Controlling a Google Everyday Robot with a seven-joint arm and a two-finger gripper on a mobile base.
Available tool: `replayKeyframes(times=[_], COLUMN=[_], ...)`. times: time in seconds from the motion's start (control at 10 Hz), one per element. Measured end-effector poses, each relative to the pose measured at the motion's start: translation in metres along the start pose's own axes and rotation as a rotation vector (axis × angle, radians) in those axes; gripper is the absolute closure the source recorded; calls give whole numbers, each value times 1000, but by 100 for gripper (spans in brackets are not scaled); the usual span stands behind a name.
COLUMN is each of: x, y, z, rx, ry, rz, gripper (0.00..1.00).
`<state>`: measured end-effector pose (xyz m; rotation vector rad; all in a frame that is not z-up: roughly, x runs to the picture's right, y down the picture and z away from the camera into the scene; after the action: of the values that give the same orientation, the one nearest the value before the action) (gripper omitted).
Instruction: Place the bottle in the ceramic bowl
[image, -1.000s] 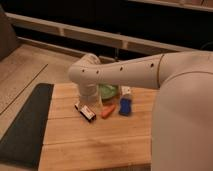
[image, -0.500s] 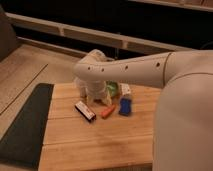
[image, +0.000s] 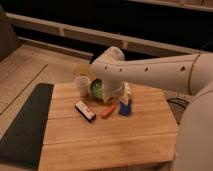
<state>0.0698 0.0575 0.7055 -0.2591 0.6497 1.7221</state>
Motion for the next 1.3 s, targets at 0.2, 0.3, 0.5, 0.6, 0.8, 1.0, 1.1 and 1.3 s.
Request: replayKeyframes(times=[0.2,0.3,0.5,0.6,0.8,1.0,1.1,1.3], x=[-16,-25,-50,-66,-97,-124,-131,-143], y=[-31,-42,-61,-72,-91,-110,-115,-128], z=[-1,-2,-2,-2,0,3,3,5], rx=[-8,-25,-88,-128,-206,-279,-298,-328], ry=[-39,-56,-94,-114,-138,-155,-164,-182], rz=[42,45,36,18,-50,-130,-151,-181], gripper=[35,35,35,35,35,35,35,35])
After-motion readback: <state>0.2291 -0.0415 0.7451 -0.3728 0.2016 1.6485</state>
